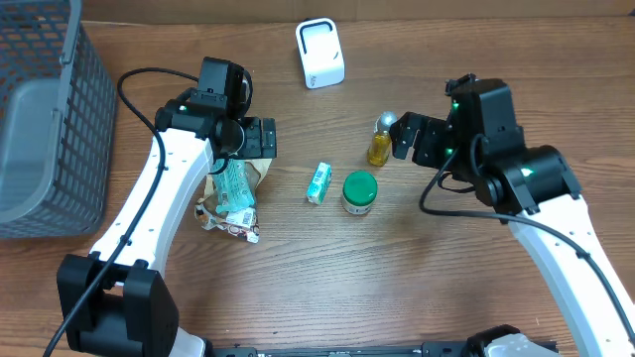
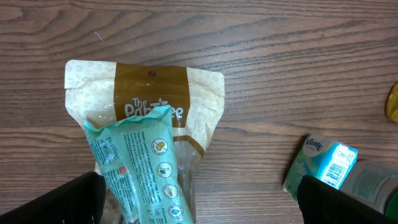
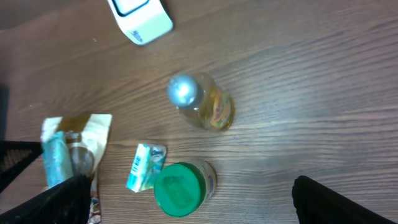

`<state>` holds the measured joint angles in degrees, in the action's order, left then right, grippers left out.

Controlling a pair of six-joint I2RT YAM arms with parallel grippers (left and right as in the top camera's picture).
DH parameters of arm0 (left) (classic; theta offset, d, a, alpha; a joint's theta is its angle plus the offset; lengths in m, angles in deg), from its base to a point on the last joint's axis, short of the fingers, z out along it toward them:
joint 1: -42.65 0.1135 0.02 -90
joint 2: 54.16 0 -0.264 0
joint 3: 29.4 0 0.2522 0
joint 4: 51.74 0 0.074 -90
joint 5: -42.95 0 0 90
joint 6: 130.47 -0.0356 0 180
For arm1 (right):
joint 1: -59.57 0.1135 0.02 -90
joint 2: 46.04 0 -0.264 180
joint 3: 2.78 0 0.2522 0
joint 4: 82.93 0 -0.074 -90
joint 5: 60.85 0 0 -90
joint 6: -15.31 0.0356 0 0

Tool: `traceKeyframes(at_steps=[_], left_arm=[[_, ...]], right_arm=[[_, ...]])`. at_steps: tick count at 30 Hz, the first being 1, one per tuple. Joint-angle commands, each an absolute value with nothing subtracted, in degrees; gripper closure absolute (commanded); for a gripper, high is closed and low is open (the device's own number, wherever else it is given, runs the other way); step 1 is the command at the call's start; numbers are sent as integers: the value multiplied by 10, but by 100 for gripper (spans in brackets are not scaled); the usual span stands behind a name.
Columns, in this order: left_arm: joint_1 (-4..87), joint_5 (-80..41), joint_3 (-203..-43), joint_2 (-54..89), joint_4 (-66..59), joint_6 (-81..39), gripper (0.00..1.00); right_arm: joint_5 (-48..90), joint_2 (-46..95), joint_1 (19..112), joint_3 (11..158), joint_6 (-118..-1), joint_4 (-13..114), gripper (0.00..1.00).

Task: Scan the item barcode
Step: 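Move the right gripper forward and down over the green-capped jar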

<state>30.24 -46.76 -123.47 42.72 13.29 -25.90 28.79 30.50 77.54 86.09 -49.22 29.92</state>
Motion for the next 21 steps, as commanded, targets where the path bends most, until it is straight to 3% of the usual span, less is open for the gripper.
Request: traceKeyframes(at_steps=[1,21], left_arm=[[299,-464,-1247,428,132,-268,0],[299,-464,-1247,428,132,-268,0]], right_arm=[[297,335,772,874,-487,295,0],[304,354,772,874,-487,294,0]])
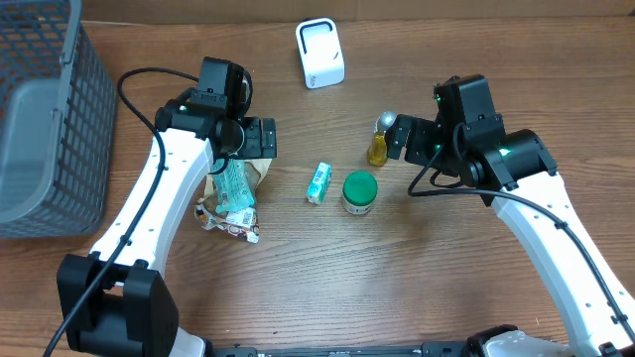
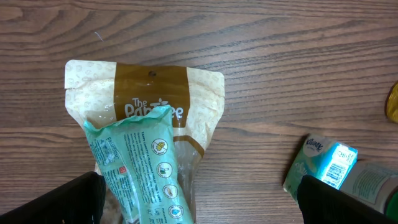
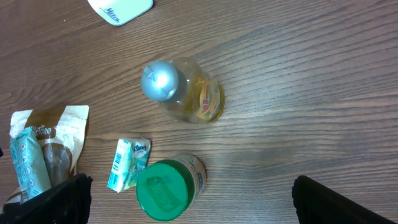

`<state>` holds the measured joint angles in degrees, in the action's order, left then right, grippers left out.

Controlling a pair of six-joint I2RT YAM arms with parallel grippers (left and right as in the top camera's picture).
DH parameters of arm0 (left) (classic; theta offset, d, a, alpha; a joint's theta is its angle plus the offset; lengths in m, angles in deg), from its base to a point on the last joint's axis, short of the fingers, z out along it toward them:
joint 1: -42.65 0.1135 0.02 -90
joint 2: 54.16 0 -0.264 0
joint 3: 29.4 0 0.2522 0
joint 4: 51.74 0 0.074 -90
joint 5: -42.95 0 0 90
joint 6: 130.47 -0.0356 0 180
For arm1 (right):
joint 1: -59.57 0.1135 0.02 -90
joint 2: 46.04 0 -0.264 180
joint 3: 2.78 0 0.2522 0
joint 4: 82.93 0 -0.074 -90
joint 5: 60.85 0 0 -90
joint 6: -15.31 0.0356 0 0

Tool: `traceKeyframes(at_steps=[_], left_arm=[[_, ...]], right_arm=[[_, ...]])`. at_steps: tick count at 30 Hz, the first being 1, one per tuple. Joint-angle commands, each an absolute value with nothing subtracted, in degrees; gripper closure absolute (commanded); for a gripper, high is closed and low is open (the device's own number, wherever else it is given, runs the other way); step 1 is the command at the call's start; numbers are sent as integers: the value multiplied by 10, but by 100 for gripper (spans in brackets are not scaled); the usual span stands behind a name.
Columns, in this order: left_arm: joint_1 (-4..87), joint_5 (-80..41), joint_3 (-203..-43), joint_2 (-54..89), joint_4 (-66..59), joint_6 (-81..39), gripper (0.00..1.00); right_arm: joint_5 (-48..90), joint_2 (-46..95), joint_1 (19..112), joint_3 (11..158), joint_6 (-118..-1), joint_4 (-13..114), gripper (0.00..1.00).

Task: Scan the item barcode
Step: 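Move the right gripper forward and down over the green-capped jar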

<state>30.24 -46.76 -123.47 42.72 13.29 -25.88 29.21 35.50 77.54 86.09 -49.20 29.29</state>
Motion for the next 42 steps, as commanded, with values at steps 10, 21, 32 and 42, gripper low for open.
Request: traceKeyframes(at_steps=[10,21,32,42], left_arm=[[299,-464,-1247,428,132,-268,0],[299,-464,-1247,428,132,-268,0],[299,-464,-1247,428,132,-268,0],[299,-464,-1247,428,132,-268,0]], right_arm=[[312,363,772,871,-444,291,0],[314,417,825,871,-382,290,0],[371,476,914,871,-354,301,0],[357,558,926,871,-354,301,0]])
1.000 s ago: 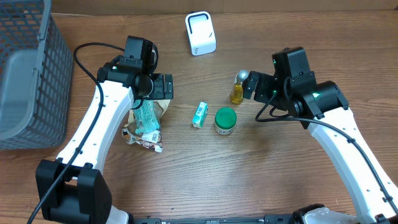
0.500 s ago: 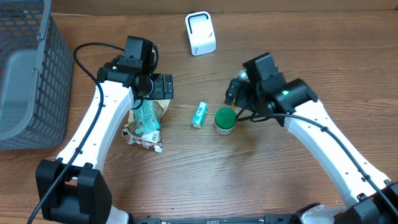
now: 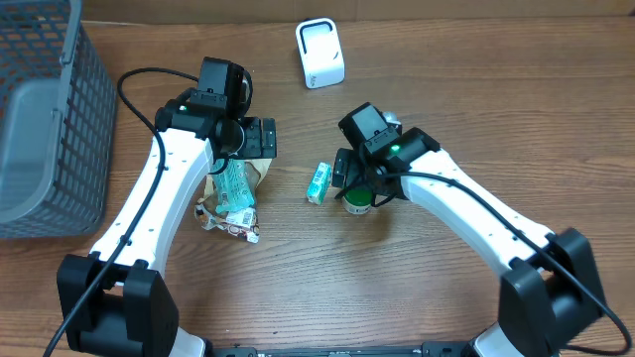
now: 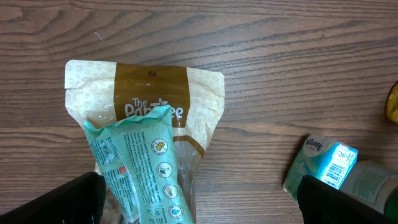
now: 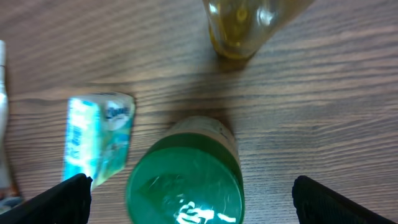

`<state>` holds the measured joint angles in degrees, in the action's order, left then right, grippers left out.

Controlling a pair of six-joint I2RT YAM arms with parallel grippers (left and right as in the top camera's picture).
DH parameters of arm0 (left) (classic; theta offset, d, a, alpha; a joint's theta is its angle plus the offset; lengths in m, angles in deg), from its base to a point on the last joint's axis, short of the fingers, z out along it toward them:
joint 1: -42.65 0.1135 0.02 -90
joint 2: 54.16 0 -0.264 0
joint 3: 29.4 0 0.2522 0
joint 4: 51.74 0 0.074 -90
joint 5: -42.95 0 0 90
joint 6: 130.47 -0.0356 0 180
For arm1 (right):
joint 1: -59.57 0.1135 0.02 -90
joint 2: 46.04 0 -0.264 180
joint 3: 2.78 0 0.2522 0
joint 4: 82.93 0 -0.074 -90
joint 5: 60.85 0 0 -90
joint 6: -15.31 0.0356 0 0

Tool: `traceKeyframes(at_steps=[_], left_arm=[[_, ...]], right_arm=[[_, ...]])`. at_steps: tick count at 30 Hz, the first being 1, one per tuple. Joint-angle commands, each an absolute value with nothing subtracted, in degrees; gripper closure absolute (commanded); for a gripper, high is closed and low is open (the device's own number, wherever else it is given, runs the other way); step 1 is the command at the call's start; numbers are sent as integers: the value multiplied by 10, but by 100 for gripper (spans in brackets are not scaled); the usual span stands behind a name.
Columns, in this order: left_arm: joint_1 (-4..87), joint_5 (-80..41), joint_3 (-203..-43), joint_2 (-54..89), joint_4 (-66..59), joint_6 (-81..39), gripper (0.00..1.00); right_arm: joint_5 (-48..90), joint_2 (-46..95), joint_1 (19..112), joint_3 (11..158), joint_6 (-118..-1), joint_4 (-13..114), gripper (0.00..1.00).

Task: Scan the item barcode
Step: 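Move the right gripper forward and down over the green-capped jar, then close the right gripper on the green-capped jar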

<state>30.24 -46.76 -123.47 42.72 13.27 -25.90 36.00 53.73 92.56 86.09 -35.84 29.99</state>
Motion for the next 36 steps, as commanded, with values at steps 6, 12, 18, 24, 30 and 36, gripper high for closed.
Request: traceKeyframes(at_steps=[6,12,18,24,30,36], left_arm=[[299,-464,-1247,428,132,-268,0],[299,-464,-1247,428,132,-268,0],[299,-464,-1247,428,132,-268,1],[298,-464,-1247,428,132,-268,0],[299,-464,-1247,428,132,-268,0],[299,-464,-1247,428,132,-268,1]], right_arm=[[355,569,927,871,-355,286,1],[355,569,927,871,-355,274,7],[355,569,941,871,-355,268,17],[356,569,941,871,-355,265,27],[356,569,941,871,-385,277,12],[355,569,941,862,-404,292,10]])
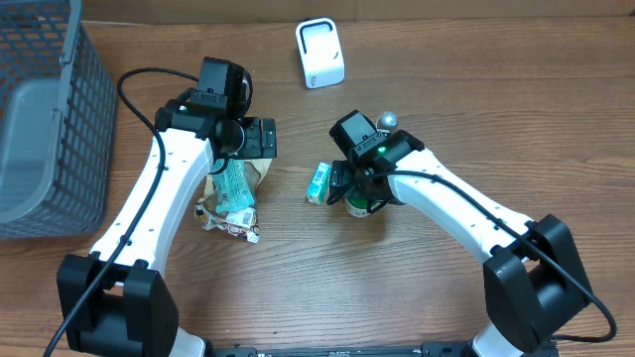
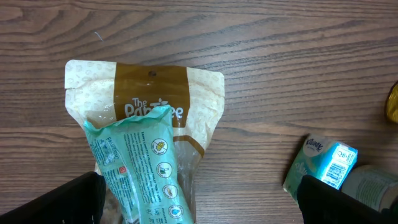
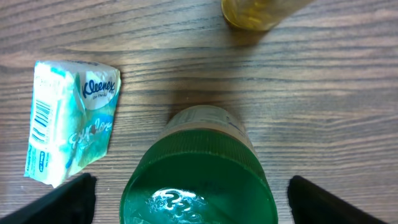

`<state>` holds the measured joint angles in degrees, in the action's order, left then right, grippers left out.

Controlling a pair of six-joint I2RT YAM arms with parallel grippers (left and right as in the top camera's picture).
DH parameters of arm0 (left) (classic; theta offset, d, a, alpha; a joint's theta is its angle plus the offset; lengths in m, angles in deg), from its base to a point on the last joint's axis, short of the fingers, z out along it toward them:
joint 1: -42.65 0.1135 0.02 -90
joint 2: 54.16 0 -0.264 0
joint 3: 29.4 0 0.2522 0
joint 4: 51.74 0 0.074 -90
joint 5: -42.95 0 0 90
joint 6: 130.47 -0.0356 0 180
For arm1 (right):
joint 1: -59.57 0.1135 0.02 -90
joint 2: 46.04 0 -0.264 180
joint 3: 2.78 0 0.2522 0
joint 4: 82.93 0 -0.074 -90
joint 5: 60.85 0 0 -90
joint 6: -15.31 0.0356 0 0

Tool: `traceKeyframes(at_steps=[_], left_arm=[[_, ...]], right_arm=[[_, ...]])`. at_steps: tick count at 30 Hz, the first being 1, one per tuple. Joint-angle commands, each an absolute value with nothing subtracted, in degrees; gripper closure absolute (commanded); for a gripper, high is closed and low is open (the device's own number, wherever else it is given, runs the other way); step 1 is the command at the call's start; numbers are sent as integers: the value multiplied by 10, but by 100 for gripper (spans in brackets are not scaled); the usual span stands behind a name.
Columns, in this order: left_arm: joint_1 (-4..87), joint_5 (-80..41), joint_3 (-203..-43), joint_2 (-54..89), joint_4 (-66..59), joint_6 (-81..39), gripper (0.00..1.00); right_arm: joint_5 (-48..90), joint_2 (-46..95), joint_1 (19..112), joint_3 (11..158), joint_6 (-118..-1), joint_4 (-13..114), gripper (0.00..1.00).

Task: Scan the item barcode
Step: 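Close the right gripper on the green-capped jar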

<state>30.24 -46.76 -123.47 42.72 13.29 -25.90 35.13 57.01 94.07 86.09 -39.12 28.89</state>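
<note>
A jar with a green lid point(image 3: 199, 180) stands mid-table and fills the bottom of the right wrist view. My right gripper point(image 3: 199, 202) is open right above it, one finger point(image 3: 62, 199) on each side of the lid and apart from it. In the overhead view the right gripper point(image 1: 353, 186) hides most of the jar. A Kleenex tissue pack point(image 1: 318, 182) point(image 3: 68, 130) lies just left of the jar, barcode showing. My left gripper point(image 2: 199, 202) point(image 1: 244, 139) hangs open over a teal packet point(image 2: 140, 168) lying on a brown-and-cream pouch point(image 2: 149, 93). The white scanner point(image 1: 319, 53) stands at the back.
A yellow oil bottle with a silver cap point(image 1: 387, 122) stands just behind the jar. The grey wire basket point(image 1: 40, 109) takes up the far left. More small wrappers point(image 1: 233, 226) lie below the pouch. The wooden table point(image 1: 417, 297) is bare at the front.
My right gripper has come down closer over the green lid, which now looks larger in the wrist view. The left arm and all items stay where they were.
My right gripper first hung open to the right of the oil bottle. Then it was nearer the bottle. Then it was over the green-lidded jar, and now it sits low with a finger on each side of the lid. The left arm never moved.
</note>
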Motion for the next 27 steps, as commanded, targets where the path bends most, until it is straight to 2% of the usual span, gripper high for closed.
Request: traceKeyframes(at_steps=[1,7,11,20,21,22,24,25,26,27], left_arm=[[299,-464,-1247,428,132,-268,0],[299,-464,-1247,428,132,-268,0],[299,-464,-1247,428,132,-268,0],[299,-464,-1247,428,132,-268,0],[299,-464,-1247,428,132,-268,0],[299,-464,-1247,428,132,-268,0],[299,-464,-1247,428,132,-268,0],[299,-464,-1247,428,132,-268,0],[299,-464,-1247,428,132,-268,0],[299,-464,-1247,428,132,-268,0]], right_arm=[[355,569,941,859,-404,292,14],[355,569,941,851,-401,289,34],[350,569,941,851,-385,279,37],[268,569,941,853,-385,226,35],[262,569,941,853,-384,222,34],[260,569,941,854,-384,214,28],[260,569,941,854,-380,208,23],[260,569,940,854,-375,208,16],[263,569,940,853,-374,211,0],[265,569,940,853,-374,213,0]])
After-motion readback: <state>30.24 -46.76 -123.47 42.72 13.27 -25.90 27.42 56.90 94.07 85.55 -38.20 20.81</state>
